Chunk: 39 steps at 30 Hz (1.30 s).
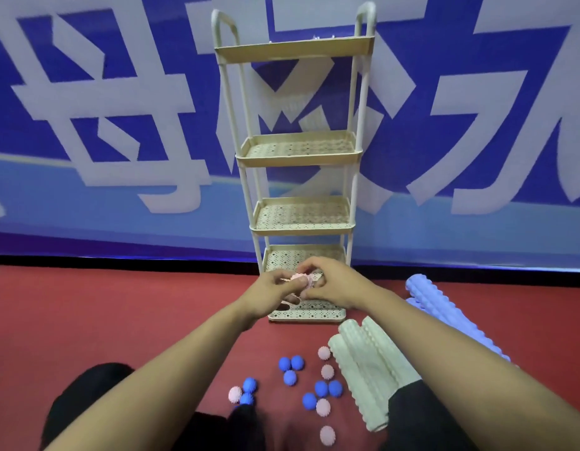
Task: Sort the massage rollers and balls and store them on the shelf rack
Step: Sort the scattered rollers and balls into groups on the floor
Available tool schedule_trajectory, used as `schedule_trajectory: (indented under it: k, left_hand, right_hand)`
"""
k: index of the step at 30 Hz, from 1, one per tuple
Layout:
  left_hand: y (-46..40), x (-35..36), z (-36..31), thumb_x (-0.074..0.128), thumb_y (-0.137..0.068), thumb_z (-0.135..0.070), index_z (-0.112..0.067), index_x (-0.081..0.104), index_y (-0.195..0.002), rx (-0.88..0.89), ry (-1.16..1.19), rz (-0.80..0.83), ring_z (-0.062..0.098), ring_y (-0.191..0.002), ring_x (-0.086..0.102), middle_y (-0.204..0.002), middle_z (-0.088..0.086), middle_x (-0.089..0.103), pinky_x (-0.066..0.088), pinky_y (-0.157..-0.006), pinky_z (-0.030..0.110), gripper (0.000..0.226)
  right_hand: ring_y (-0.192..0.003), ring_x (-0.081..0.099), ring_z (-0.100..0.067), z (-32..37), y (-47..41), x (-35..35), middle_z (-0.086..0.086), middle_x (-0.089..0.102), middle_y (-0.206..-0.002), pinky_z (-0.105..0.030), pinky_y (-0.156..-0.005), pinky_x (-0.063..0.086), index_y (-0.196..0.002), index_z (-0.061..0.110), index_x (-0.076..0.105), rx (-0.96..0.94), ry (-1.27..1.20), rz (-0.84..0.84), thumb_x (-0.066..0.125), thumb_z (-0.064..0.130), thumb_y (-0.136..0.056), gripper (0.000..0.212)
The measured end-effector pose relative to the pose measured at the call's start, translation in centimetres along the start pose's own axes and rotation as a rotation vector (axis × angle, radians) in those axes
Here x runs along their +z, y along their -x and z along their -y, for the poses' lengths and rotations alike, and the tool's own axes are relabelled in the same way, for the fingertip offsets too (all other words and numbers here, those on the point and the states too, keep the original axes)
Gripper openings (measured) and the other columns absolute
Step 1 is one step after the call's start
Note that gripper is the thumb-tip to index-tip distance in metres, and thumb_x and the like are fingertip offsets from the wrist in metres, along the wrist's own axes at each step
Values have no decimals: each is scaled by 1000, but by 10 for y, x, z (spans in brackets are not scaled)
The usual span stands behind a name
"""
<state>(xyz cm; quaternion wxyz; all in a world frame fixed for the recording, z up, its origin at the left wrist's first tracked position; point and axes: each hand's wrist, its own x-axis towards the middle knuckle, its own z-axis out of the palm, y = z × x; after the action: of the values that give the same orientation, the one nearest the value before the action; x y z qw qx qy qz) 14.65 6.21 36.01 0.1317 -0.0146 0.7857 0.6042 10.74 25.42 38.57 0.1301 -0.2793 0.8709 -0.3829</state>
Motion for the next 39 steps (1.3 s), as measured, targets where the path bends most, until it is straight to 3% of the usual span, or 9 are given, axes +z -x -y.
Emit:
schedule_trajectory:
  k: [6,9,12,17,20,24,30,33,39]
  left_hand:
    - [-5,6,36,73,-90,-43,-8,65,-109,-87,-65,-7,11,-75,66,-86,2,76,50,-69,24,41]
    - [-10,9,69,76,-89,-35,-6,62,-109,-143,-84,-29,10,-70,64,-83,1,76,48,-62,19,38]
    - [-19,10,110,79,-87,-24,-4,61,-108,-205,-104,-67,4,-60,63,-75,-4,74,47,-56,15,34]
    - [-45,7,196,85,-80,-23,-10,66,-105,-367,-148,-91,8,-58,56,-77,1,67,46,-62,26,34]
    - [-65,16,256,86,-78,-28,-15,66,-110,-470,-127,-112,9,-63,57,-85,-1,69,47,-64,28,39]
    - [-101,34,325,80,-83,-38,-17,66,-119,-586,-225,-99,14,-83,64,-99,-1,71,51,-81,28,44]
    - [-173,73,385,69,-86,-51,-25,66,-118,-473,-536,-32,26,-105,63,-112,3,69,50,-86,35,42]
    - [-201,92,413,55,-95,-44,-22,65,-116,-368,-728,56,31,-116,53,-121,5,64,45,-94,41,32]
    - [-220,108,455,40,-104,-38,-18,60,-124,-193,-1066,237,28,-123,47,-124,4,60,35,-101,40,35]
  right_hand:
    - [-70,52,12,-31,0,36,21,63,-96,-8,-65,35,-119,28,61,94,-63,56,83,22,-80,45]
    - [-77,53,4,-55,1,59,6,63,-123,-14,-74,39,-128,21,59,142,-46,82,82,20,-81,52]
    - [-78,54,4,-86,1,82,1,62,-129,-15,-76,39,-130,19,58,216,-28,120,82,21,-81,54]
    - [-109,58,-8,-147,-5,125,0,61,-128,-22,-95,45,-129,22,58,406,0,216,79,22,-82,52]
    - [-108,59,-11,-189,-17,154,0,60,-129,-25,-96,46,-130,21,57,522,-12,276,78,24,-83,52]
    - [-114,58,-19,-245,-33,194,0,58,-129,-32,-99,46,-132,23,55,660,12,297,75,28,-84,52]
    - [-115,61,-17,-320,-42,246,3,62,-125,-27,-98,44,-131,20,59,764,-47,299,76,33,-85,51]
    - [-99,59,-18,-345,-42,266,-1,62,-106,-23,-79,37,-119,12,64,770,-105,281,75,27,-84,40]
    - [-82,53,-18,-372,-43,287,2,58,-89,-32,-74,41,-92,22,62,785,-107,202,77,24,-77,21]
